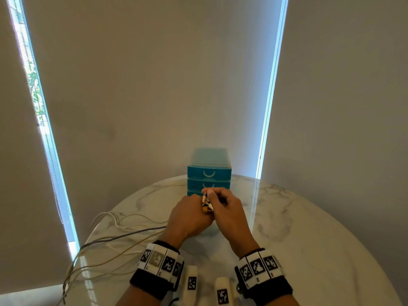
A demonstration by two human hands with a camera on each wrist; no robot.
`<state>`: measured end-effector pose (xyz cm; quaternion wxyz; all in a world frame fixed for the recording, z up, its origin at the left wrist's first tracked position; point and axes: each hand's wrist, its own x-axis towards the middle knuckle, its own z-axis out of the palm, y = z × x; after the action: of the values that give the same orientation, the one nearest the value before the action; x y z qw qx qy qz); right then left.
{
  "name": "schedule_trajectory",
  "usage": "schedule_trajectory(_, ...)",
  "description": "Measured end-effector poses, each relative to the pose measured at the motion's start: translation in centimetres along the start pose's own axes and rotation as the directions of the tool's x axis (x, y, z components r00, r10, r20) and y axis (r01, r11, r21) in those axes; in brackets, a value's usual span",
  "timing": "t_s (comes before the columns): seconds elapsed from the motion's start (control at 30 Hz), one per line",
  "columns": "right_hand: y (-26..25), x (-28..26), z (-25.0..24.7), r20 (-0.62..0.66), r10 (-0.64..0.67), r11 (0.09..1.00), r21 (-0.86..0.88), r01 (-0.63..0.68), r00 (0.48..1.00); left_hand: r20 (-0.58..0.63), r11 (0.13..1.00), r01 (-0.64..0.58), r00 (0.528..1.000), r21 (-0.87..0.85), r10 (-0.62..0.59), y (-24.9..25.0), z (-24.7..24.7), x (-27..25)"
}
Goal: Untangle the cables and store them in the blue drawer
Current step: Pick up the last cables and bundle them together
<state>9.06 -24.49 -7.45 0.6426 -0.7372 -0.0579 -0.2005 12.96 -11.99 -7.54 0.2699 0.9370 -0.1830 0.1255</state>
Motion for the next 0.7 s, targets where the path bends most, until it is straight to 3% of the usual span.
schedule_trajectory(0.1,-0.5,0.3,-0.3,0.011,0.015,0.999,0.038,-0.015,1.0,-0.041,0.999,0.039,0.998,-0.006,-0.039,0.7,-0.5,0.3)
schedule_trajectory(0.23,-1.8,1.0,-1.3,-0.029,0.063,0.983,0.177,-0.057,0.998,0.078,0.999,0.019,0.997,0.049,-0.023,1.2,-0.6,0.3)
schedule_trajectory(0.37,-1.5,-0.1,0.5,0.08,0.034,0.999,0.04,-0.037,0.996,0.118,0.981,-0.136,0.986,0.14,0.12,1.8,-1.5,-0.5)
schedule_trajectory(0.5,-1.8,0.1,-0.6,-0.047,0.011,0.987,0.161,-0.004,0.999,0.118,0.989,-0.051,0.992,0.14,0.035,1.9,-2.3,-0.3)
schedule_trajectory(0.57,-2.1,-0.3,-0.8,0.027,-0.013,0.987,0.161,0.008,1.0,0.103,0.993,-0.002,0.995,0.115,-0.01,1.8,-2.9,0.1)
schedule_trajectory(0.7,-1.0,-0.3,-0.6,0.085,-0.03,0.997,0.076,0.023,0.996,0.252,0.993,-0.119,0.962,0.025,0.109,2.3,-3.4,0.1)
